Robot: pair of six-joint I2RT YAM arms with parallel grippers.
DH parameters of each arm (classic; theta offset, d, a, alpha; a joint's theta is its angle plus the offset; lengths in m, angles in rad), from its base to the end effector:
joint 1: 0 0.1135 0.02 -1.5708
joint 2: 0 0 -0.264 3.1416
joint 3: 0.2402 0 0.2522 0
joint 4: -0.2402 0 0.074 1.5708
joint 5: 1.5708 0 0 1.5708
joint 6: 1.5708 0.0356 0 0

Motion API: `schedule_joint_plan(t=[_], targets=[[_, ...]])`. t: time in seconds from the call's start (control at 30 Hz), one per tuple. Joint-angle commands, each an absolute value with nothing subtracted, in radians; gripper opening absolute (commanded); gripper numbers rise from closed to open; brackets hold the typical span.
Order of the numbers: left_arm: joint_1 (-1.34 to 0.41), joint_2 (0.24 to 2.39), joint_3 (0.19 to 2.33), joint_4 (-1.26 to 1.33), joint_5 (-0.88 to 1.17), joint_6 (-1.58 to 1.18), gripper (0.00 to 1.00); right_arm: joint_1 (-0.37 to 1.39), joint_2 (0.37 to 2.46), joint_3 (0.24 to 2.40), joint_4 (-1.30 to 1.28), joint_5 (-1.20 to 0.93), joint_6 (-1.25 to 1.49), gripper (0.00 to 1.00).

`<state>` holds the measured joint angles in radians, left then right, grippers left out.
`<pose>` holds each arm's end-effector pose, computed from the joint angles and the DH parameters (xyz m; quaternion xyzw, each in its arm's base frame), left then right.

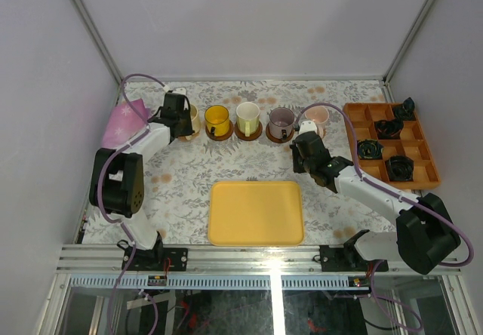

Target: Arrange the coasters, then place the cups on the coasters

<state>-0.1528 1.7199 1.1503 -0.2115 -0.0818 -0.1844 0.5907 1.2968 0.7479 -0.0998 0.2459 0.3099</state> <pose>0.3717 -0.0543 0.2159 -0.0303 0.9219 -0.0273 0.3852 0.2335 0.1461 0.2255 -0.0704 0.8877 0.0933 0.4453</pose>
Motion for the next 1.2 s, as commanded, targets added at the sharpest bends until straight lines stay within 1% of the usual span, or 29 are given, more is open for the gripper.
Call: schedule_joint_plan(t=[0.0,0.33,1.17], targets=[[-0.129,1.707,1.18,-0.08,-0.109,-0.169,0.0,0.588,1.267,0.767,-0.088,0.278,0.298,0.1],[-0.1,1.698,1.147,-0.056,-0.087,-0.179,0.0,0.588,1.291,0.774,-0.088,0.261,0.299,0.1],[-0.091,1.702,1.098,-0.028,-0.06,-0.184,0.0,0.588,1.32,0.79,-0.092,0.256,0.298,0.1]])
